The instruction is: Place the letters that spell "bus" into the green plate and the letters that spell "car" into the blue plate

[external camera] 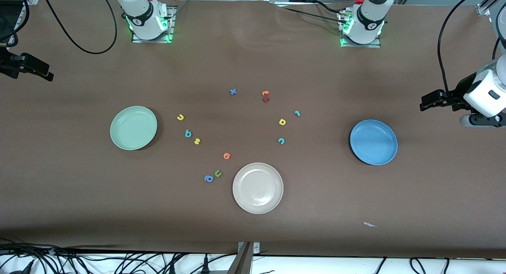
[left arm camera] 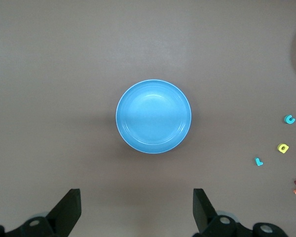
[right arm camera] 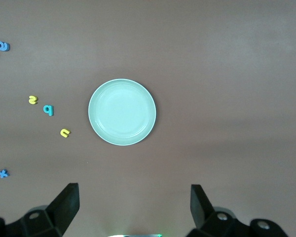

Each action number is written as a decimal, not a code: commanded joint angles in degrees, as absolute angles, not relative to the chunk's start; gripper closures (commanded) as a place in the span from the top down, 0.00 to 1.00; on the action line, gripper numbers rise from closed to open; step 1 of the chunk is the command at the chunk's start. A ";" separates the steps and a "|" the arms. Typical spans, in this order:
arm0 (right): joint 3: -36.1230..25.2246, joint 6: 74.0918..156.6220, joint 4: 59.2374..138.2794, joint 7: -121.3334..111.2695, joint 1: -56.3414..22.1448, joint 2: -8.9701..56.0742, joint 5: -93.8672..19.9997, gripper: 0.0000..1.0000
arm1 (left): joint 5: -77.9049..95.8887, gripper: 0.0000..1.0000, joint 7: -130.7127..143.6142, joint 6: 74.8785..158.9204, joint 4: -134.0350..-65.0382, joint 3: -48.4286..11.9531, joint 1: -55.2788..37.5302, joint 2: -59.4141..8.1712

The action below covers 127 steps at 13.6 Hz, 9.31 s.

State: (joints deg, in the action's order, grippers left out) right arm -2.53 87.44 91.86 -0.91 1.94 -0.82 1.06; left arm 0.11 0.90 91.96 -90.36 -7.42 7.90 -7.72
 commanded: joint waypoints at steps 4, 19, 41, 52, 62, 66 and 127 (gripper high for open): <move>-2.29 88.07 92.64 -1.14 2.11 -1.93 1.32 1.00 | -0.97 1.00 1.14 91.32 -90.00 -8.09 7.73 -7.21; -2.55 87.54 92.29 -1.23 2.20 -1.67 1.23 1.00 | -0.97 1.00 1.14 91.41 -90.09 -8.09 7.73 -7.29; -2.55 87.45 92.29 -1.32 2.29 -1.67 1.14 1.00 | -0.97 1.00 1.14 91.41 -90.26 -8.17 7.73 -7.47; -3.16 86.22 92.29 -1.32 2.37 -1.85 1.23 1.00 | -0.97 1.00 1.14 91.41 -90.26 -8.17 7.73 -7.47; -2.81 86.04 92.29 -1.23 2.02 -2.02 1.32 1.00 | -0.97 1.00 1.14 91.49 -90.35 -8.17 7.73 -7.56; -2.72 86.75 92.20 -0.97 1.93 -1.67 1.32 1.00 | -0.97 1.00 1.14 91.49 -90.35 -8.17 7.73 -7.56; -0.17 133.24 98.70 34.36 -25.93 36.74 -0.09 0.65 | -0.96 1.00 34.34 118.19 -103.18 -27.16 -2.01 -19.06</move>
State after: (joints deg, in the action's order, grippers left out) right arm 0.16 132.18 97.87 33.33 -24.90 37.21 0.02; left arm 0.12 30.79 114.82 -102.46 -27.09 -0.45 -17.64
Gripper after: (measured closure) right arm 0.344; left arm 0.000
